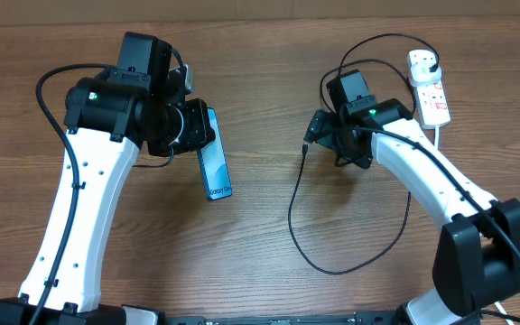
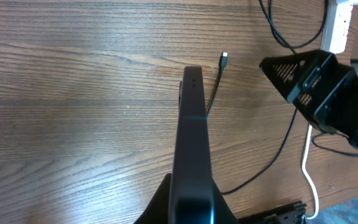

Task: Plug charger to phone and switch on socket
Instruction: 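Lower the right gripper around the cable's connector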

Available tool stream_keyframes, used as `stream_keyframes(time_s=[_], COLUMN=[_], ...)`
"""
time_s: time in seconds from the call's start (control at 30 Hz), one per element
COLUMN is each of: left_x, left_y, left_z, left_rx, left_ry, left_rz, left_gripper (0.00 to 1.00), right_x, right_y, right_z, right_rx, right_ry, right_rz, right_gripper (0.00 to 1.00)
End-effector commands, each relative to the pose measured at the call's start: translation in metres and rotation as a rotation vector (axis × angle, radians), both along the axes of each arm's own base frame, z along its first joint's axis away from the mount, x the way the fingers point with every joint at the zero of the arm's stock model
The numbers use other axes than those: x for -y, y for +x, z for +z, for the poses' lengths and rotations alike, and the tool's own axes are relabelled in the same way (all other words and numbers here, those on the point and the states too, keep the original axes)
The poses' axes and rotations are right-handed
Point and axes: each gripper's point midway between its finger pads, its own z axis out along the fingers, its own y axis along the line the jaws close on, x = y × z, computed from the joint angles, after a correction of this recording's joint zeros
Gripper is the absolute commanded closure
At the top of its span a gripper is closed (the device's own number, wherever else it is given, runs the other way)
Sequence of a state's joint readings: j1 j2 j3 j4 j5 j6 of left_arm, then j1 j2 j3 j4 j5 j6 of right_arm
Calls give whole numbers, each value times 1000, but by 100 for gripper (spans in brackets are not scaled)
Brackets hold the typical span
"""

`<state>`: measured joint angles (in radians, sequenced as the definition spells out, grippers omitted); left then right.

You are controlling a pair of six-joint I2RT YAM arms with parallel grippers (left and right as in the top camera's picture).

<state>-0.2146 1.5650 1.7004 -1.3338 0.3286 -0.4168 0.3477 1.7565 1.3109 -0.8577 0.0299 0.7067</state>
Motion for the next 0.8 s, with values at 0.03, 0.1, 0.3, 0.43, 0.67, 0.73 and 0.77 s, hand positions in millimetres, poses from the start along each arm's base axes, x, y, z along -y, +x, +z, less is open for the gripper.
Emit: stream_keyframes(time_s=[0.03, 0.1, 0.3, 0.43, 0.67, 0.73, 0.77], left_x=[1, 1, 1, 1, 1, 2, 2], left_y=[-3, -3, -3, -2, 0, 1, 1], left_z=[12, 12, 12, 12, 13, 13, 13], left_rx=[35, 35, 35, 37, 49, 52, 51], left_ry=[-15, -15, -15, -15, -18, -19, -19], left_rz=[5, 5, 5, 5, 5, 5, 5], left_gripper=[96, 96, 96, 96, 96, 96, 96], right_x=[-10, -15, -25, -25, -46, -49, -47], right_y=[16, 21, 28, 27, 22, 22, 22], right_z=[0, -1, -1, -3, -8, -14, -21], right_rx=[38, 52, 76, 71, 74, 76, 74], right_ry=[36, 56, 92, 91, 87, 57, 14], right_rz=[16, 23, 76, 77, 122, 119, 85], right_gripper=[16, 25, 30, 33, 39, 41, 41])
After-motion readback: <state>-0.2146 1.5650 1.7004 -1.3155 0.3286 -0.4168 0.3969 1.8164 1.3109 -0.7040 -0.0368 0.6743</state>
